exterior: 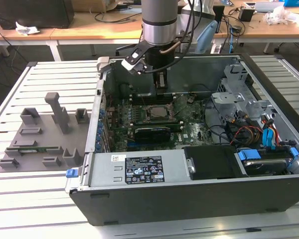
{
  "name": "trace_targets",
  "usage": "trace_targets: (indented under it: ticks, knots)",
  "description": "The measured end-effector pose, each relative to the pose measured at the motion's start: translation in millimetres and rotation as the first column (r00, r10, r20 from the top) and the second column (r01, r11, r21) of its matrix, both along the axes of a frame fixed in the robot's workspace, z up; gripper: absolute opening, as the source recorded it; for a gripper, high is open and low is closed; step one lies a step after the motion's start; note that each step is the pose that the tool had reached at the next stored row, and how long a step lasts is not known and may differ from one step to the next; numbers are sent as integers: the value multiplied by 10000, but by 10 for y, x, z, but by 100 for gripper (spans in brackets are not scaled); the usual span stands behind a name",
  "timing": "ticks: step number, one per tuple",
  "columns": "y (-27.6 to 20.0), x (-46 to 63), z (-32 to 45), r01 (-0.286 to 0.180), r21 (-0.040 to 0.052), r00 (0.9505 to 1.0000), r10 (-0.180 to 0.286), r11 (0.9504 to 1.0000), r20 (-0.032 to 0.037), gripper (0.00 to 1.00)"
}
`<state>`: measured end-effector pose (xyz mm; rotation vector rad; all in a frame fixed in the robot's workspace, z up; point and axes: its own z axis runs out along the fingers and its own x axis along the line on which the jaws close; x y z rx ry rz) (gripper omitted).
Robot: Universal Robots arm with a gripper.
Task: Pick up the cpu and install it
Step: 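Close the cpu cover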
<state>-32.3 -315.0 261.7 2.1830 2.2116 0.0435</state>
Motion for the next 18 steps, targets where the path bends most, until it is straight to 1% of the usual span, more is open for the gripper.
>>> trace_targets:
  ticks: [9,18]
  knots:
    - [1,0,46,0,6,10000,0,10000,3,11]
    - [1,0,49,0,6,10000,0,10000,3,11]
